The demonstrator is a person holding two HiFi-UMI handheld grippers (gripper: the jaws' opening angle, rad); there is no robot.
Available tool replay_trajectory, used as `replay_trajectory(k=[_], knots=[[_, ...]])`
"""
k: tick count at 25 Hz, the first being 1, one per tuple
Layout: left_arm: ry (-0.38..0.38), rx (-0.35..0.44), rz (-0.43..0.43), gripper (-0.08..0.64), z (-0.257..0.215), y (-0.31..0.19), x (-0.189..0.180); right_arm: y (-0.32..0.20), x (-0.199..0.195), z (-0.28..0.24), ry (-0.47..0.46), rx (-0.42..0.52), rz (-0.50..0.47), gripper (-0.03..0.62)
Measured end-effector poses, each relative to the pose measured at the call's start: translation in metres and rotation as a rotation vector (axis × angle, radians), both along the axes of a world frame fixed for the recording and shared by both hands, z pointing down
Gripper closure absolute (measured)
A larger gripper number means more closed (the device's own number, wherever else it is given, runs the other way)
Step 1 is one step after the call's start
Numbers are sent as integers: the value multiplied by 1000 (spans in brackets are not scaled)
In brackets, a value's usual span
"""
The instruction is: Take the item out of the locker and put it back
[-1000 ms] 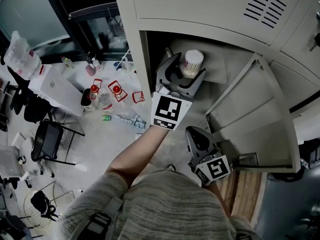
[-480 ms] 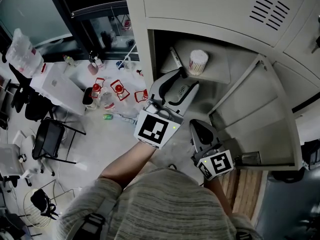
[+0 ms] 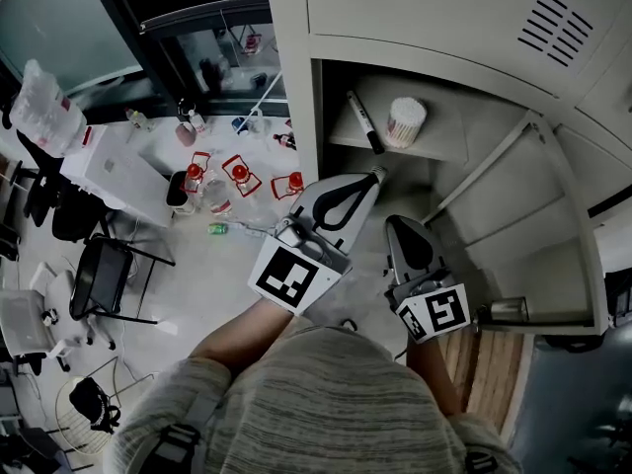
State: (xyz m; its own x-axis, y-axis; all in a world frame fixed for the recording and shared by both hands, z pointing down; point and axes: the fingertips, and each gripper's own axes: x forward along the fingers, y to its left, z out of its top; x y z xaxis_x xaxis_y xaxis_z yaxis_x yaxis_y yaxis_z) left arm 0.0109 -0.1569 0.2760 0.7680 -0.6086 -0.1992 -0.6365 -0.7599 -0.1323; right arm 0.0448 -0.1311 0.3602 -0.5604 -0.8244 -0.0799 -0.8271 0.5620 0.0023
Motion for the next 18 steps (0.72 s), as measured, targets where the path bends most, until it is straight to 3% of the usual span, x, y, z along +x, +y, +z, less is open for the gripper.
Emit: replay_trajectory(k=[15, 18], knots=[[-10, -125, 208, 554, 54, 3, -15, -50, -20, -26, 116, 88, 84, 561], [-16, -131, 241, 554, 58, 4, -15, -61, -18, -29, 124, 90, 107, 508]])
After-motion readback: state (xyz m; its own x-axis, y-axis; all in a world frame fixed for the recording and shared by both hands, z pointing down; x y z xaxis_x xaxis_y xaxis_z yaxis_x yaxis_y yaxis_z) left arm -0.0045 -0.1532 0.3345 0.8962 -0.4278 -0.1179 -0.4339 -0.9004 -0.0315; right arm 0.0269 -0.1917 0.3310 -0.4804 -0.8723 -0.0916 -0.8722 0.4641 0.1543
